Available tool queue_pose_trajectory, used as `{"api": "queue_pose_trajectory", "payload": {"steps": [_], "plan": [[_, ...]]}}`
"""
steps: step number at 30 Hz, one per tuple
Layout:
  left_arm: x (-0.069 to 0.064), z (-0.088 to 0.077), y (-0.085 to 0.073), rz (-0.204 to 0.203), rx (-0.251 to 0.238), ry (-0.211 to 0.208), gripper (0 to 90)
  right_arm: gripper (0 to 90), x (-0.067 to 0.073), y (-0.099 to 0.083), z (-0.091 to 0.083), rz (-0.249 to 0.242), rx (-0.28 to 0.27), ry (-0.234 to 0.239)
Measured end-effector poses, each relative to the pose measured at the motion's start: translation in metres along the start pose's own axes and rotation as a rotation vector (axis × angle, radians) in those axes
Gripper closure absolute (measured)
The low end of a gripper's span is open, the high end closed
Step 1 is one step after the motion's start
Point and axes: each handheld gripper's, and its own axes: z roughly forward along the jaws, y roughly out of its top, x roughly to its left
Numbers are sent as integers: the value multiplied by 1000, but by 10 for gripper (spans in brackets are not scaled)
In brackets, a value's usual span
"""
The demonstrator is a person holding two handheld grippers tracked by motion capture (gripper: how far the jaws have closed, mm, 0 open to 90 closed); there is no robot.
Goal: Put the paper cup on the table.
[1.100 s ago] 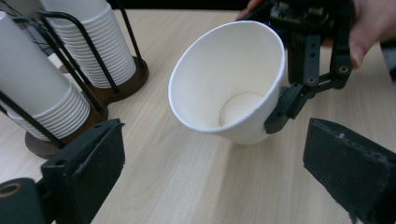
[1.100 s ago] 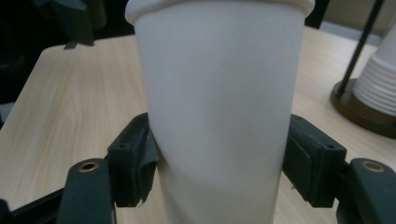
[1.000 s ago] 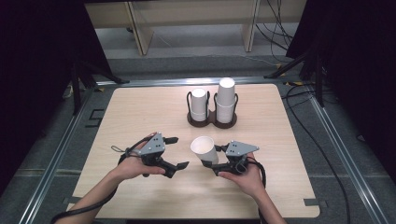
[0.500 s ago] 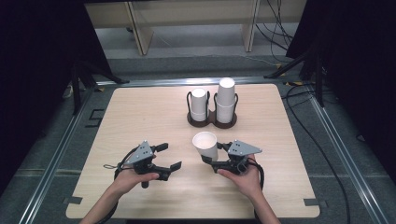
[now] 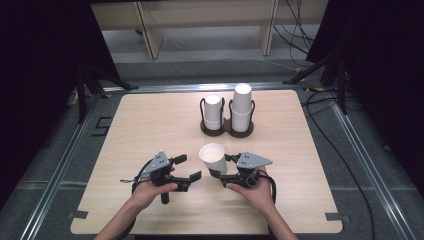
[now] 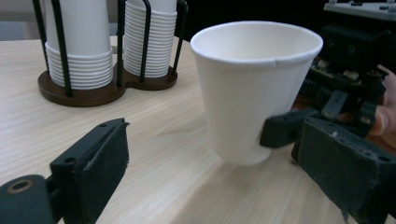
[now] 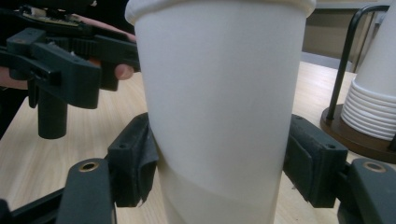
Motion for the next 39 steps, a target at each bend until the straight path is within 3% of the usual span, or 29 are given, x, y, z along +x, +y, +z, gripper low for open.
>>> {"api": "queue_pose_trajectory", "payload": {"steps": [1,3,4,5,6,8,9,10,11,13,14,16,17,18,20,22,23,29,32,34,35,37,39], "plan": [[-1,3,2,-13,-2,-14,84,321,0,0,0,-12,7,-1],[-6,7,5,-41,0,-36,82,322,3,-1,-2,32,25,-7],[-7,10,7,-36,4,-49,80,322,4,-1,-3,56,23,2],[-7,10,8,-35,9,-46,77,322,4,0,-4,48,22,-9],[-7,12,9,-42,3,-48,76,321,2,1,-5,8,0,-26],[-6,15,12,-37,19,-40,77,322,5,2,-7,26,8,-24],[-7,17,12,-43,4,-55,77,321,6,3,-6,25,-11,-29],[-8,19,13,-56,-9,-66,77,322,9,3,-8,50,10,-26],[-10,20,15,-47,6,-54,77,321,7,4,-7,6,-7,-45],[-12,23,17,-61,-16,-79,74,321,7,4,-5,-7,-19,-40],[-13,23,18,-45,0,-65,74,321,9,5,-7,29,9,-32],[-13,26,19,-44,-3,-74,74,322,9,5,-5,54,4,-28],[-13,28,19,-45,4,-74,74,321,9,6,-5,49,12,-40],[-13,30,19,-42,7,-79,74,321,7,5,-3,23,-15,-31],[-13,32,20,-40,17,-81,74,321,9,3,-3,58,15,-39],[-14,36,21,-56,16,-97,75,321,6,1,-2,9,4,-45],[-14,39,21,-54,15,-102,75,321,8,0,-1,44,11,-16],[-18,45,24,-25,14,-96,90,320,8,0,-1,37,18,-46],[-19,47,24,-34,7,-108,149,318,7,0,1,18,-6,-39],[-19,47,24,-24,9,-108,165,316,8,0,1,23,-2,-34],[-19,47,24,-21,10,-107,169,313,9,-1,0,70,25,-11],[-19,47,23,-6,7,-99,185,308,9,-1,1,76,27,-7],[-20,47,23,17,8,-91,196,300,6,-1,2,25,9,-26]]}}
